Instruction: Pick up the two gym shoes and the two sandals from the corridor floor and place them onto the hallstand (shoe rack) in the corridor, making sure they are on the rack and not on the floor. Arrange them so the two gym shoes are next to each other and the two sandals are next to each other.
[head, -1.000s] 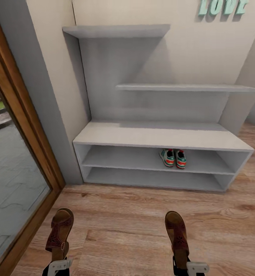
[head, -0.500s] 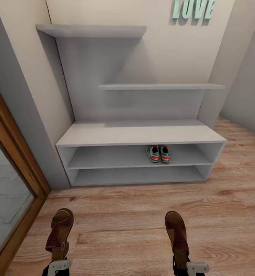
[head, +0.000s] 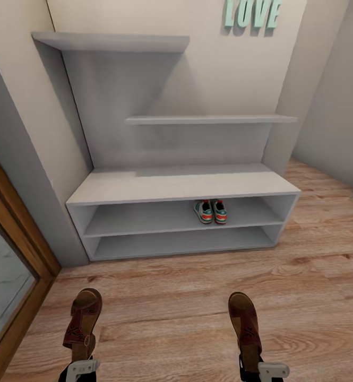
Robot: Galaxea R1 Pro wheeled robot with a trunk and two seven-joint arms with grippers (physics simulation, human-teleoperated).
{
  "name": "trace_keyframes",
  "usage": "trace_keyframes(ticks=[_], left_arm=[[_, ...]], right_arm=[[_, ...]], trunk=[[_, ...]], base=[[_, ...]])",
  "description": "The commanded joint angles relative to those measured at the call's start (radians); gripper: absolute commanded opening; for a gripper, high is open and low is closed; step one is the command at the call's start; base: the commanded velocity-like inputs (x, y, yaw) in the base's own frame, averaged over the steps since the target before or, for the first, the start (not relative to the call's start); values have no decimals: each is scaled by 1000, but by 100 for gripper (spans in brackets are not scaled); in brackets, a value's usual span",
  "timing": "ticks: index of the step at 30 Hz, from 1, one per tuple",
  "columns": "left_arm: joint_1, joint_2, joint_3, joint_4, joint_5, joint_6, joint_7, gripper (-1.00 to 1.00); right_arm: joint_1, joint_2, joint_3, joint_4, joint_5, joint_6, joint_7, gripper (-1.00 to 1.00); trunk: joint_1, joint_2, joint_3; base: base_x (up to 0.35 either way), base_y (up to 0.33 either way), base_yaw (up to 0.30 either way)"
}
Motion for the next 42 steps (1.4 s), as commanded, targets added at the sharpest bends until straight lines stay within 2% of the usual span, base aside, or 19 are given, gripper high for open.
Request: trace_keyframes(ticks=[1,13,15,19,20,23,27,28,30,31,32,34,35,36,37,39,42], left_arm=[[-1,-1,8,-1,-5,-2,-8,-100],[-7,-3,9,-1,-9,6,2,-100],[-12,-4,7,-3,-10,27,6,-100],[-27,-4,2,-19,-11,121,10,-100],[-48,-2,1,-28,-12,177,11,-100],[-116,3,-2,-43,-18,322,12,-100],[-194,5,-4,-49,-30,454,33,-100],[-230,4,-6,-50,-41,505,50,-100],[-304,-1,-23,-50,-77,610,84,-100],[-322,-2,-31,-49,-87,636,90,-100],[-357,-4,-47,-48,-107,689,98,-100],[-388,-6,-65,-46,-123,738,104,-100],[-418,-7,-82,-45,-133,784,107,-100],[-432,-8,-90,-44,-136,805,108,-100],[-459,-8,-103,-44,-142,843,110,-100],[-512,-10,-117,-42,-146,903,112,-100],[-561,-13,-122,-40,-149,957,112,-100]], right_arm=[[-1,0,-2,1,8,-2,-6,-100],[-1,-7,-7,-7,7,-1,-4,-100],[-1,-8,-7,-8,7,0,-5,-100],[-1,-12,-8,-11,8,-1,-5,-100],[-1,-19,-8,-14,8,0,-5,-100],[-1,-49,-9,-28,7,2,-4,-100],[0,-86,-14,-52,6,3,-5,-100],[0,-102,-28,-64,5,4,-5,-100],[-1,-137,-102,-86,-1,6,-4,-100],[-1,-144,-129,-91,-4,7,-4,-100],[-1,-159,-189,-98,-11,10,-3,-100],[-1,-173,-252,-104,-17,18,-2,-100],[-1,-188,-312,-113,-22,39,-2,-100],[-1,-195,-338,-118,-23,54,-1,-100],[-1,-209,-383,-135,-26,93,0,-100],[0,-232,-449,-182,-29,194,17,-100],[0,-254,-516,-223,-41,296,63,-100]], trunk=[[0,0,-1],[0,0,-1],[0,0,-1],[0,0,-1],[0,0,-1],[0,0,-1],[0,0,-1],[0,0,-1],[0,0,-1],[0,0,-1],[0,0,-1],[0,0,-1],[0,0,-1],[0,0,-1],[0,0,-1],[0,0,-1],[0,0,-1]], base=[[0,0,0],[0,0,0],[0,0,0],[0,0,0],[0,0,0],[0,0,0],[0,0,0],[0,0,0],[0,0,0],[0,0,0],[0,0,0],[0,0,0],[0,0,0],[0,0,0],[0,0,0],[0,0,0],[0,0,0]])
